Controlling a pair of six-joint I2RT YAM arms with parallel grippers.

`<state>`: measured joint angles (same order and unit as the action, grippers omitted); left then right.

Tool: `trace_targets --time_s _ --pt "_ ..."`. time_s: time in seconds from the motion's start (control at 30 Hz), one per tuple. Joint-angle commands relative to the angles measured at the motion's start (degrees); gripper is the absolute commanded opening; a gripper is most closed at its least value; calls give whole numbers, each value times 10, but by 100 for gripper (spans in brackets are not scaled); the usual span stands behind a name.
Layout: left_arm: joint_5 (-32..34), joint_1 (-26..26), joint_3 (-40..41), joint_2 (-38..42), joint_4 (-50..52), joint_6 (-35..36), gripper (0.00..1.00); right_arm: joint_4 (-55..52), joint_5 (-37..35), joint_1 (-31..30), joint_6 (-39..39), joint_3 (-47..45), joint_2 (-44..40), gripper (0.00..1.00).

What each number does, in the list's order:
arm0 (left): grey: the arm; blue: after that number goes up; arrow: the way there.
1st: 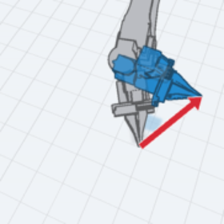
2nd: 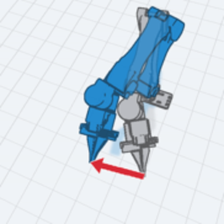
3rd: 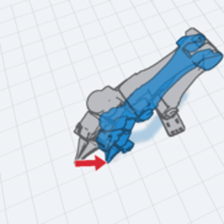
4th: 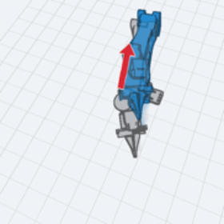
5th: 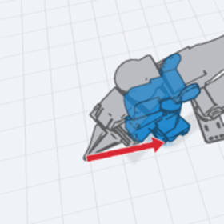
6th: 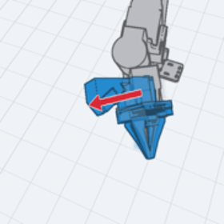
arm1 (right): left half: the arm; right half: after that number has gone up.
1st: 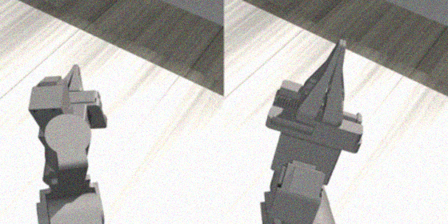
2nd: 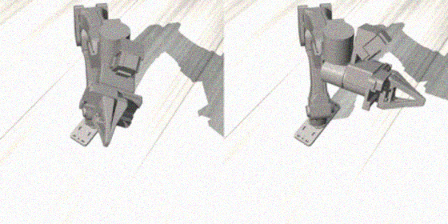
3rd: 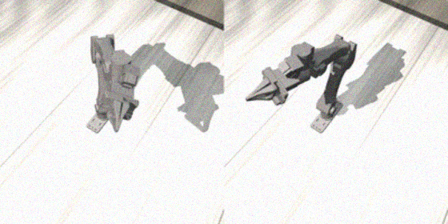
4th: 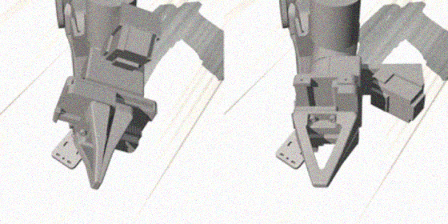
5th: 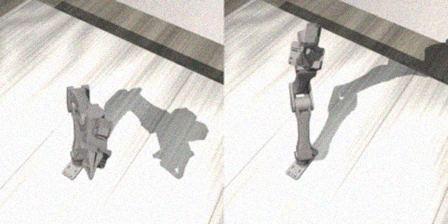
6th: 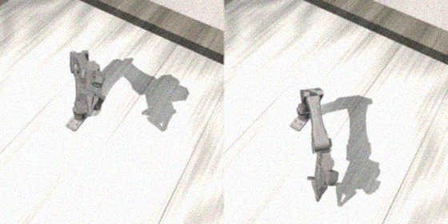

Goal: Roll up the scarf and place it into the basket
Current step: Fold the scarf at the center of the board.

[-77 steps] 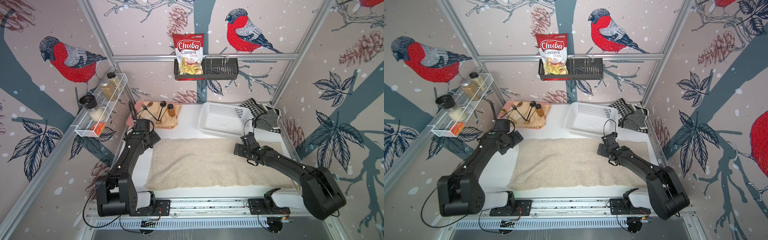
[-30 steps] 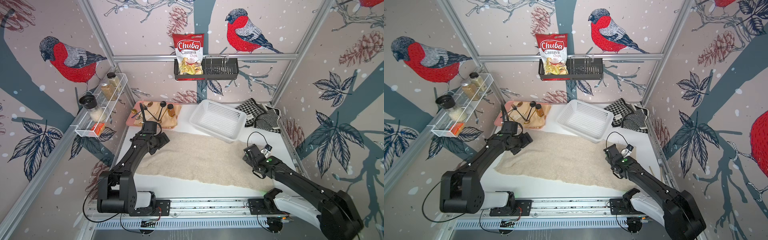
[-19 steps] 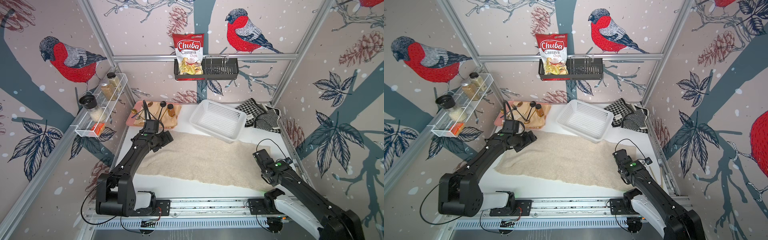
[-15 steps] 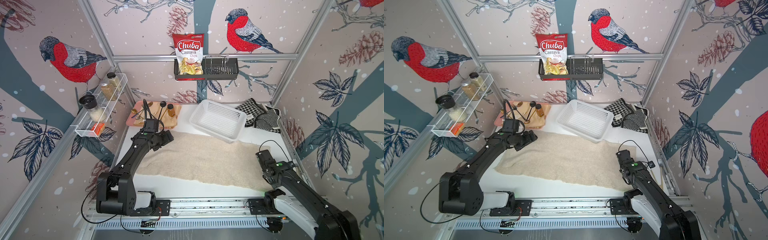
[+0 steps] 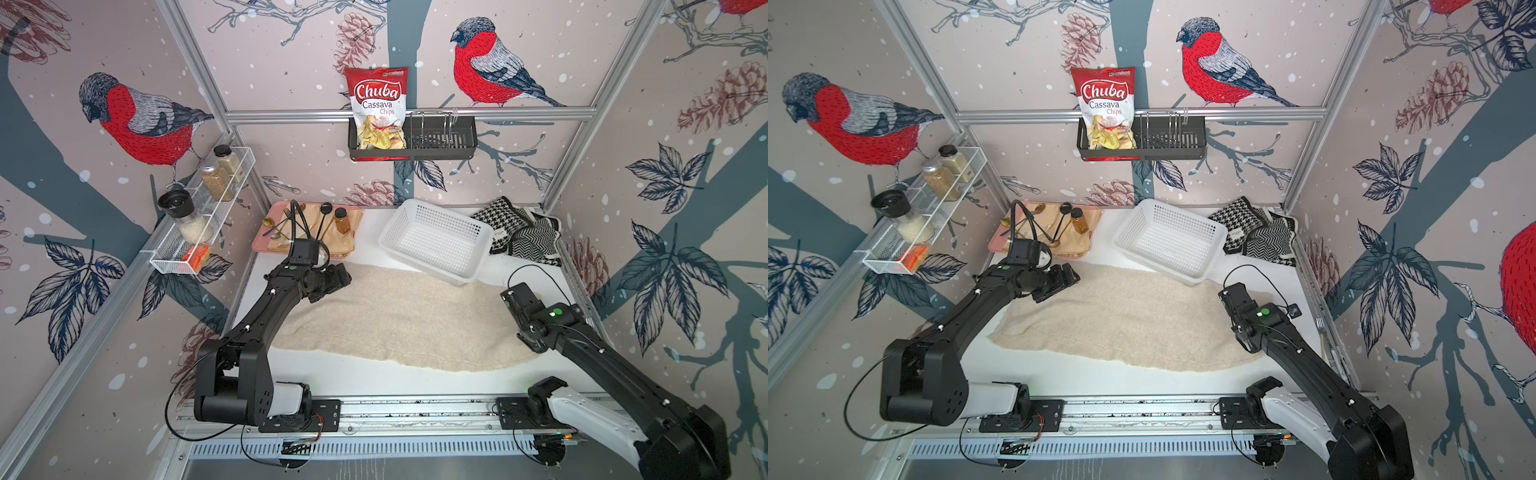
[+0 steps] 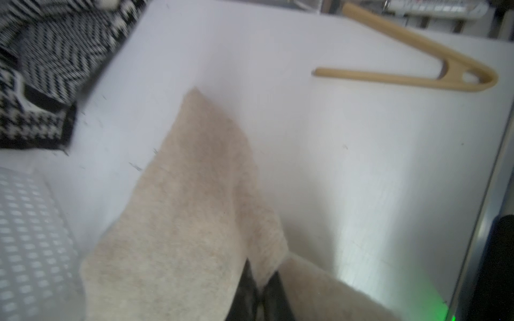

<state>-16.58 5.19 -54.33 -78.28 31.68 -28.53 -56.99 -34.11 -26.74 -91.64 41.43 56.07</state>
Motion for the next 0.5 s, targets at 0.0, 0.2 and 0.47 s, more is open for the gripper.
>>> trace_targets --time_s 0.0,0.2,0.47 --pt "-11 0 -4 9 -8 12 91 -88 -103 2 -5 56 17 0" --pt "-23 1 -19 26 -2 4 91 -187 -196 -35 -36 156 67 0" --pt "-84 1 -50 19 -24 -14 94 -93 -197 -18 97 192 83 0"
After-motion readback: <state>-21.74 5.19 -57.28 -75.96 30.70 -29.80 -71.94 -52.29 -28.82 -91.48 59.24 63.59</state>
